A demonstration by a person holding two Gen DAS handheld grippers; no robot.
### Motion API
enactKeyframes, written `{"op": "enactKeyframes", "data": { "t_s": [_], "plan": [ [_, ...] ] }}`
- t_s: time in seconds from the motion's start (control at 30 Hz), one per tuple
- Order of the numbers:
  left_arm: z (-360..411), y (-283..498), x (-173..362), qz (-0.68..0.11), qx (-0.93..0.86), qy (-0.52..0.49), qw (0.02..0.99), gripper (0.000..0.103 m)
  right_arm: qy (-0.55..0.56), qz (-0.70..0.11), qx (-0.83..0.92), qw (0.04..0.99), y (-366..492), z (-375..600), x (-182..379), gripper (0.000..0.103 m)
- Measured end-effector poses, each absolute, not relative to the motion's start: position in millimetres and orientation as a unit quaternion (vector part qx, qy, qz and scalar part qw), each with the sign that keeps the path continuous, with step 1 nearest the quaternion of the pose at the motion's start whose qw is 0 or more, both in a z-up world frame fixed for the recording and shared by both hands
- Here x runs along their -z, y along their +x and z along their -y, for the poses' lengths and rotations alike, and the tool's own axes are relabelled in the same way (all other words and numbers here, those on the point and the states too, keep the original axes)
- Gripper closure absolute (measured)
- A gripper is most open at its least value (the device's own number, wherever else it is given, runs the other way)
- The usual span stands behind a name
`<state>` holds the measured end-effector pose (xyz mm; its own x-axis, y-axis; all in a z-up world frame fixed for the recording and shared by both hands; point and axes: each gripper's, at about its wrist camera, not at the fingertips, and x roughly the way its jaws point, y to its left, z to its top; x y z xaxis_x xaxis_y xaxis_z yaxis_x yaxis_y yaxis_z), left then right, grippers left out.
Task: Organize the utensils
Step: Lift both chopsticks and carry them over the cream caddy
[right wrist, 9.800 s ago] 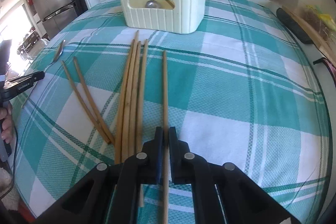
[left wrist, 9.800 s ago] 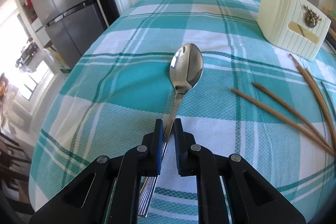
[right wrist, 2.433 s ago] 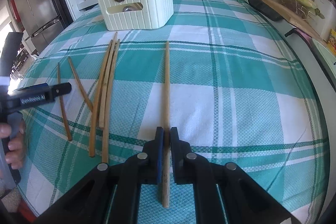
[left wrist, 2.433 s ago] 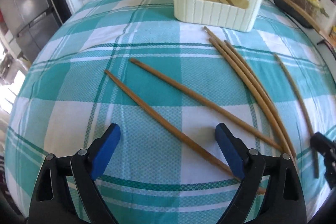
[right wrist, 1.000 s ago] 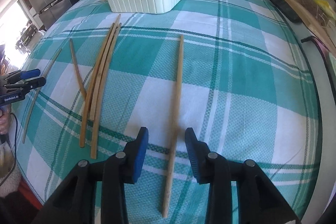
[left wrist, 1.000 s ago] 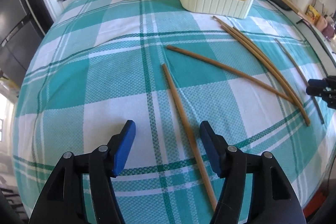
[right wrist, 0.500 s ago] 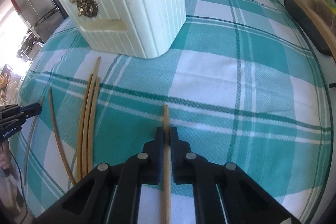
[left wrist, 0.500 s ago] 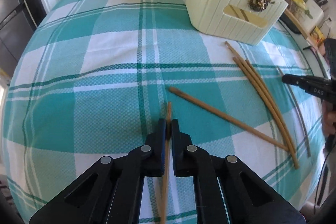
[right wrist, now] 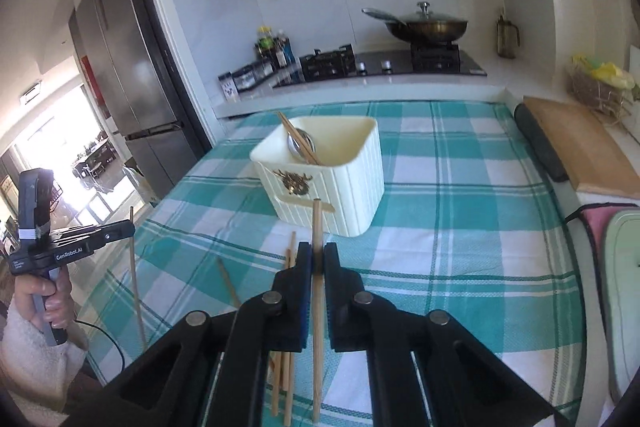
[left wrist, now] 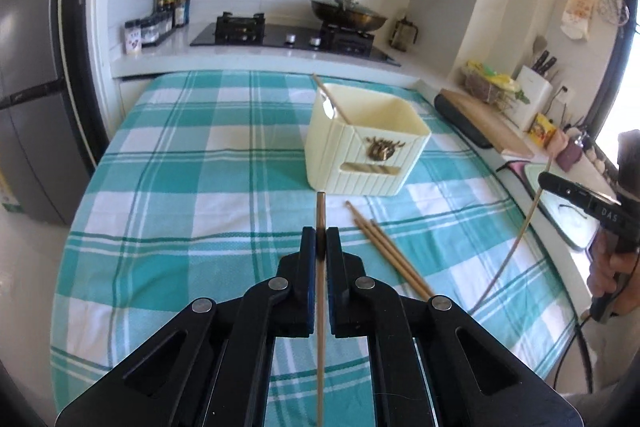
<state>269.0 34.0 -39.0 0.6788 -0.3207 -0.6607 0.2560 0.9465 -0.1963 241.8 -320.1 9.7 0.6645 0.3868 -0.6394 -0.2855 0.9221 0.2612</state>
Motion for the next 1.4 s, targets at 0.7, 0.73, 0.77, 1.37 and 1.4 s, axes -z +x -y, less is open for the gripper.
{"op": "enactKeyframes", "data": {
  "t_s": [0.7,0.73,0.77,1.37,1.4],
  "plan": [
    [-35,258,-46,-0.263,0.170,-0.060,0.948,0.100,0.015,-0.252,-0.180,0.951,213,292,-92,0.097],
    [-35,261,-49,-0.260,0.170,-0.060,0.949,0.100,0.013,-0.250,-0.180,0.951,216,292,-94,0.097],
    [-34,264,-52,-0.258,0.169,-0.061,0.949,0.100,0.011,-0.250,-0.179,0.952,219,292,-95,0.097],
    [7,392,-102,-0.168,0.130,-0.077,0.974,0.100,-0.007,-0.137,-0.152,0.979,303,279,-140,0.097],
    [9,401,-96,-0.178,0.130,-0.080,0.972,0.100,-0.003,-0.134,-0.149,0.980,312,278,-136,0.097]
  ]
}}
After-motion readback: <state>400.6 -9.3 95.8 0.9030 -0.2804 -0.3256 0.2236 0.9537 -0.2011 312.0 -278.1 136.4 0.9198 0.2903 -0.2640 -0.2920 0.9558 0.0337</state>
